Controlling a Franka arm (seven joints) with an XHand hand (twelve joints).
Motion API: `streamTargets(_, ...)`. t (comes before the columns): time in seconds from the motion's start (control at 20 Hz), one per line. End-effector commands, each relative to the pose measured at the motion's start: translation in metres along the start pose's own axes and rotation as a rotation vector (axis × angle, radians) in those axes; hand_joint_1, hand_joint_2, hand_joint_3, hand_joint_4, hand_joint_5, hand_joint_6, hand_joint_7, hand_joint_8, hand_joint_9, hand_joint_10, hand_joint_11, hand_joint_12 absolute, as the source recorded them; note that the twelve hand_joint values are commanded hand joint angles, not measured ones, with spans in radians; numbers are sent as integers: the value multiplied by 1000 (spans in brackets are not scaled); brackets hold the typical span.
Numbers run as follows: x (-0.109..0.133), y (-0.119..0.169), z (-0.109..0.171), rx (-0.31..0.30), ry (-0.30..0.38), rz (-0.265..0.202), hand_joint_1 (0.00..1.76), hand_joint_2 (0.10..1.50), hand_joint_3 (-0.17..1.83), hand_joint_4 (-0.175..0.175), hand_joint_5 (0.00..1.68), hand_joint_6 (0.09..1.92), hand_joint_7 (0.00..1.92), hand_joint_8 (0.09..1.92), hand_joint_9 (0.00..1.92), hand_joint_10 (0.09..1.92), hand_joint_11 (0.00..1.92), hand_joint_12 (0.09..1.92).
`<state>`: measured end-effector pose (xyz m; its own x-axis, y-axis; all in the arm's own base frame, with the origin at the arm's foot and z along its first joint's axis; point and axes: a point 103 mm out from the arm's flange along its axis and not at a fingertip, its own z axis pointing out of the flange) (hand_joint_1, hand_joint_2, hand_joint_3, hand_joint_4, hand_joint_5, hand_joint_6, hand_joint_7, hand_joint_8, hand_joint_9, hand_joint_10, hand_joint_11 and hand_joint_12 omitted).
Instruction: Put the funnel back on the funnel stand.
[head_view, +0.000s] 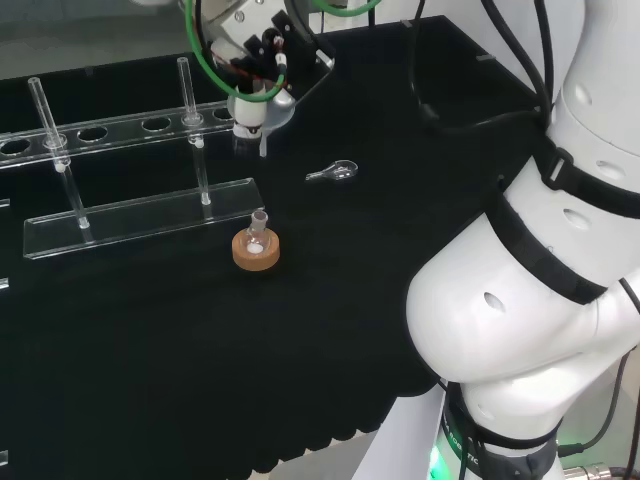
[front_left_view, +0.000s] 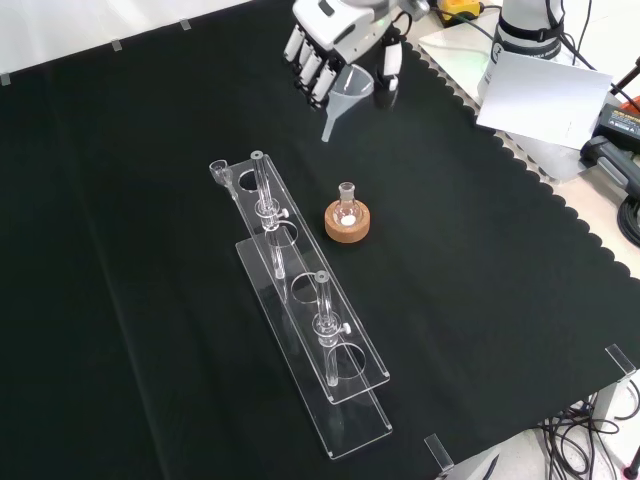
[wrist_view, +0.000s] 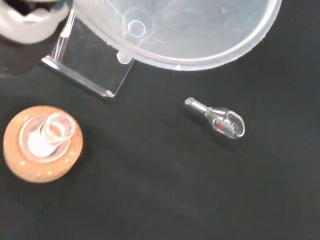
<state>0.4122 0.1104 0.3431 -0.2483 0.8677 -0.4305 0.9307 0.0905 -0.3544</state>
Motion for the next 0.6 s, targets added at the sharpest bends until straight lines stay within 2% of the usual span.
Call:
streamTargets(0.05, -21, 8, -16, -11, 26, 32, 1035, 1057, 39, 175, 1038, 912, 874, 678, 1278, 265, 872, 1070)
streamTargets(0.45, -38, 28, -35, -68, 42, -2, 1035, 1058, 37, 175, 1037, 914, 872, 681, 1277, 263, 869, 1069)
streamTargets(0.6, -40, 38, -40, -71, 37, -16, 1034, 1059, 36, 175, 1036, 915, 871, 681, 1277, 262, 868, 1069)
